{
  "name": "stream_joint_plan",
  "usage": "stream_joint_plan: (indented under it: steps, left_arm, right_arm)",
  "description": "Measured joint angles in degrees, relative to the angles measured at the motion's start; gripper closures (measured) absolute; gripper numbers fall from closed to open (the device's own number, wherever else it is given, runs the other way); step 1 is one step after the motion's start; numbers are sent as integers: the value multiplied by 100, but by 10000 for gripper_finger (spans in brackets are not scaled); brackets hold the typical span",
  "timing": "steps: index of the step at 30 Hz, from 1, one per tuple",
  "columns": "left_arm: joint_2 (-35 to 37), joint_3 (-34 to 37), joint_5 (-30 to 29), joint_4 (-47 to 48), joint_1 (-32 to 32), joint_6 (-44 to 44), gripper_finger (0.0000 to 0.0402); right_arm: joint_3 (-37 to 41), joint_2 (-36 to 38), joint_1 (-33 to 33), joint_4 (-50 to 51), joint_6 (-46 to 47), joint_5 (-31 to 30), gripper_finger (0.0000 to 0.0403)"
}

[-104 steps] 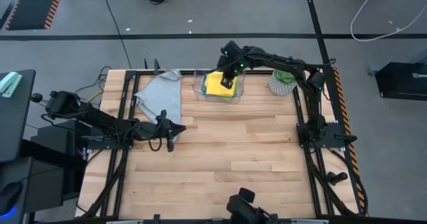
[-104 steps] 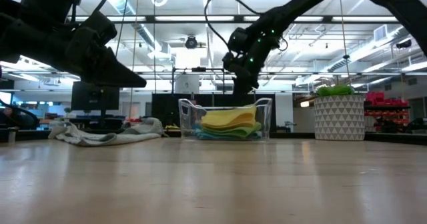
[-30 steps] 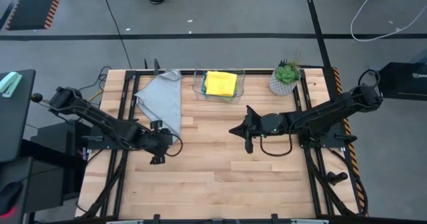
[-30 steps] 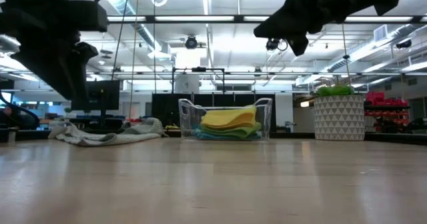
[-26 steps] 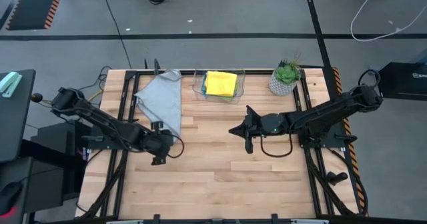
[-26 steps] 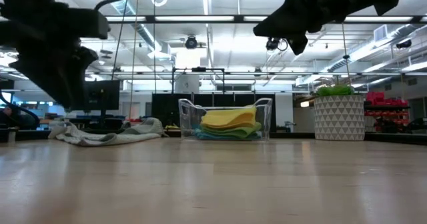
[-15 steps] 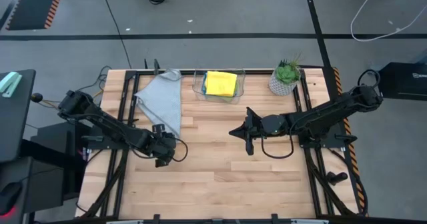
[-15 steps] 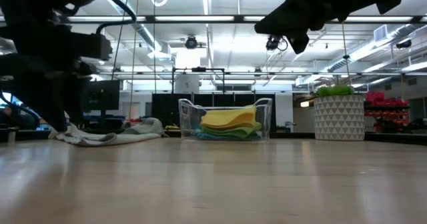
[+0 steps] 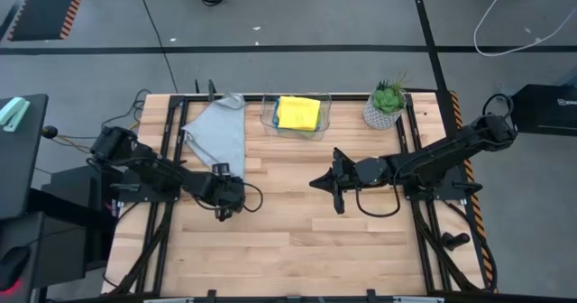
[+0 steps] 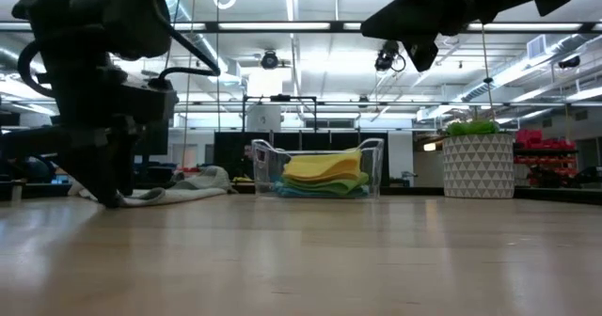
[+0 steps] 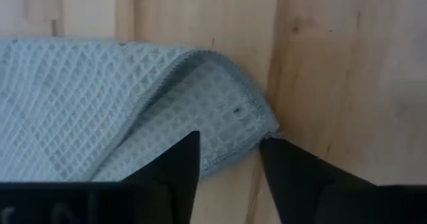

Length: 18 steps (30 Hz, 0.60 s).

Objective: Fold microfiber towels
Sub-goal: Fold the gray microfiber towel

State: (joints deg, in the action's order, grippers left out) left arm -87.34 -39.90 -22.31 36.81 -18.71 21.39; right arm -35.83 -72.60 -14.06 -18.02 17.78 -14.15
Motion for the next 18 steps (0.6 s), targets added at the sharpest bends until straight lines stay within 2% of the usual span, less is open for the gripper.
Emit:
stream_joint_plan:
  steps: [5,10,18]
  left_arm:
    - [-104,-20,96,-85,21,-206,293]
    - [-102,-9,113,-142,-197,-295,384]
    - [-106,-409,133,-306,-1183,31,395]
  right_arm:
    - [0,0,-54,-39,51,-1,399]
    - [0,0,-178,-53,48,1,399]
    - [0,0,-227,-69,68,-1,399]
